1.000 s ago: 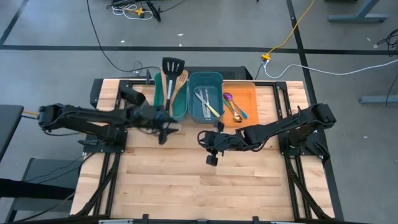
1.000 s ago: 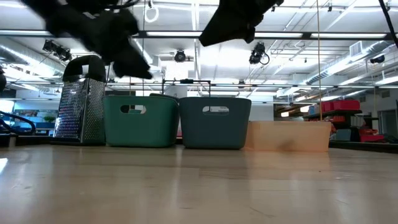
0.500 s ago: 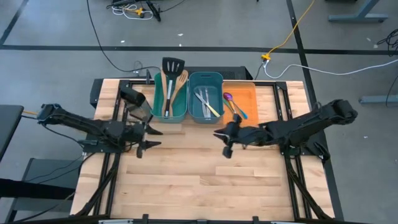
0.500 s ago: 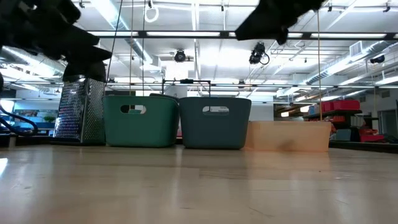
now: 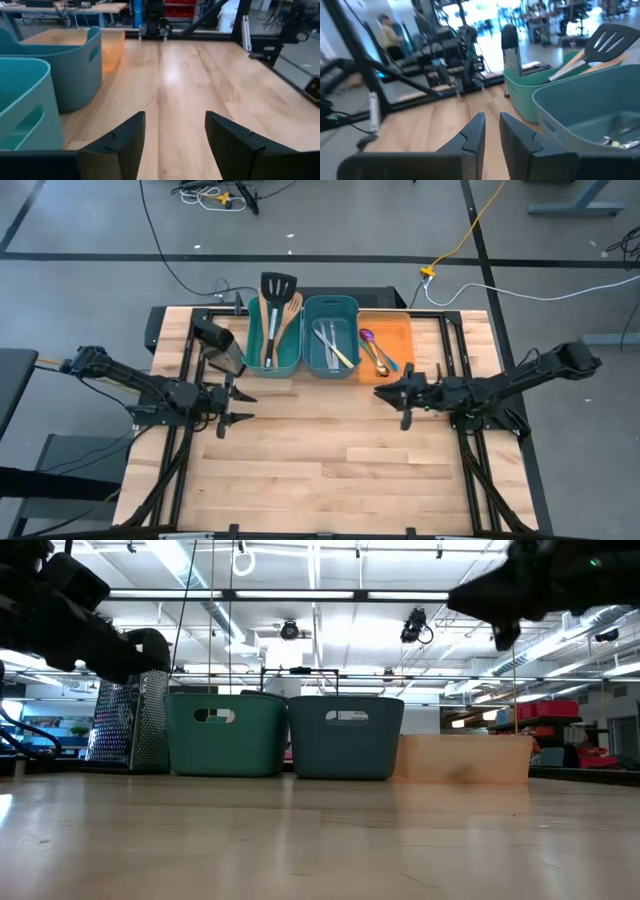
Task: Pick & Place Kitchen Items
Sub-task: Return to Home Position
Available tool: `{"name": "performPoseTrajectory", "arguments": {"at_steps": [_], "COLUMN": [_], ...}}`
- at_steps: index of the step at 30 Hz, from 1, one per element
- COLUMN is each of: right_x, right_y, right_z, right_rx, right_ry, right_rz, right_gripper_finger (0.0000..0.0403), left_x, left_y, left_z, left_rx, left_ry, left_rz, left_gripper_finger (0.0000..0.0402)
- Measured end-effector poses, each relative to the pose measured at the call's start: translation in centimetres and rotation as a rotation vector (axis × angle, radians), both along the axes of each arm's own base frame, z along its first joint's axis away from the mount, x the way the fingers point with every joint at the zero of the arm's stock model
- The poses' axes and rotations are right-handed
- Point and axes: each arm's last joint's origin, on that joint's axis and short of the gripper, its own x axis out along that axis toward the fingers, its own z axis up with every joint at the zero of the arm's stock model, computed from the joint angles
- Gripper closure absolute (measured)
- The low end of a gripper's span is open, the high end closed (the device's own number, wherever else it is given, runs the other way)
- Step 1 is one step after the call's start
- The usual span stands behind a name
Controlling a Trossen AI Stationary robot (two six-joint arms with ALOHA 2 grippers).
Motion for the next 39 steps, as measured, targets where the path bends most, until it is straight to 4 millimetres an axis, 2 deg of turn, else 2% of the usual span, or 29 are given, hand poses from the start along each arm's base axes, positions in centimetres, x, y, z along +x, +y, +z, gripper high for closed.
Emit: {"name": "performPoseTrajectory", "arguments": {"at_steps": [5, 8, 15, 28, 39], "right_x": [-2.4, -3.6, -3.6, -3.6, -3.6], "right_y": [-0.6, -0.9, -0.8, -0.8, -0.8], "right_z": [-2.4, -3.7, -3.8, -5.2, -5.2], "right_rx": [0.026, 0.044, 0.029, -0.023, -0.025], "right_ry": [-0.086, -0.144, -0.120, 0.026, 0.025], "right_rz": [0.020, 0.022, 0.039, 0.039, 0.037], "right_gripper_finger": [0.0334, 0.0334, 0.0334, 0.0334, 0.0334], "left_x": [-0.1, -0.2, -0.2, -0.1, -0.3], "left_y": [0.2, 0.2, 0.1, 0.0, 0.0], "left_z": [0.0, 0.2, 0.0, 0.2, 0.4], "left_rx": [0.018, -0.035, -0.170, -0.176, -0.184], "left_ry": [-0.005, -0.017, 0.003, -0.017, -0.041], "left_rz": [0.020, 0.013, -0.002, -0.004, -0.014], "left_gripper_finger": [0.0191, 0.0191, 0.0191, 0.0191, 0.0191]}}
